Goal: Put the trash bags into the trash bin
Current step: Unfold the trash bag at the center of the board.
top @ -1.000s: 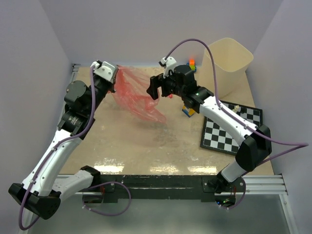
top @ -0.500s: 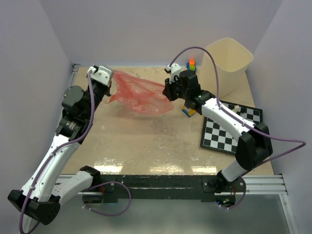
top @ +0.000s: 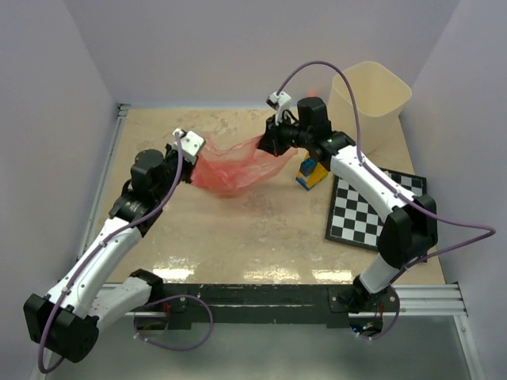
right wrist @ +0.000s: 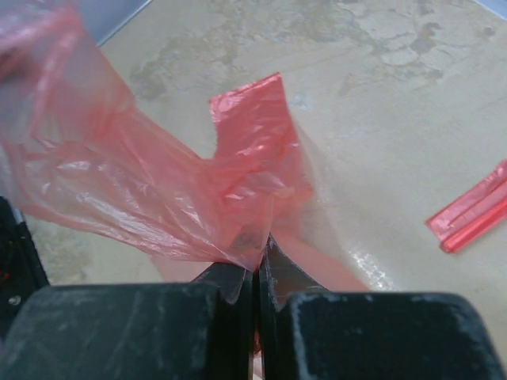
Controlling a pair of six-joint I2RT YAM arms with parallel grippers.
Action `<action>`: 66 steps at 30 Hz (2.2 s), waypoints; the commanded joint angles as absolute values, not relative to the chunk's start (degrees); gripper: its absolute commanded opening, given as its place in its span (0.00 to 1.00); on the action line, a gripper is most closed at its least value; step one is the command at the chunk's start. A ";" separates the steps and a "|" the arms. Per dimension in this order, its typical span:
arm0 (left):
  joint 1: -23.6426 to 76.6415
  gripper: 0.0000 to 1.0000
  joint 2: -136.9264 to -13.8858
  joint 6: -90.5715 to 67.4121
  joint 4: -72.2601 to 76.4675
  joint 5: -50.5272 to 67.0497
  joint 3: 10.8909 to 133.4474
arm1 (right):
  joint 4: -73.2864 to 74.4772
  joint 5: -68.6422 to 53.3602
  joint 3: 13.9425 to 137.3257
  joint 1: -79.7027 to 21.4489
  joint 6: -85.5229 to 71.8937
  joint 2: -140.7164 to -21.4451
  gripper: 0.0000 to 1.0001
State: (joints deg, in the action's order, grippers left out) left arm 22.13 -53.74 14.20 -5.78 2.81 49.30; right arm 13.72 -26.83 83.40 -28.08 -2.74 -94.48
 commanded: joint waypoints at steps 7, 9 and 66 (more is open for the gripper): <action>17.50 0.00 -74.59 14.58 4.81 3.17 61.94 | 18.53 -21.29 112.53 -23.74 -3.35 -113.69 0.00; 16.26 0.00 -80.65 16.52 7.46 1.24 69.13 | 20.73 -17.69 128.41 -22.51 -1.15 -121.86 0.00; 31.05 0.00 -59.29 30.77 20.38 -8.78 37.33 | -15.90 4.65 65.53 -34.11 14.59 -83.89 0.00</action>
State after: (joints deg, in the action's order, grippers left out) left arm 38.87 -51.96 40.07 16.82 -3.40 29.32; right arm -8.51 1.08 54.15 -35.92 15.38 -75.61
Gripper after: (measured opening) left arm 0.009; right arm 0.007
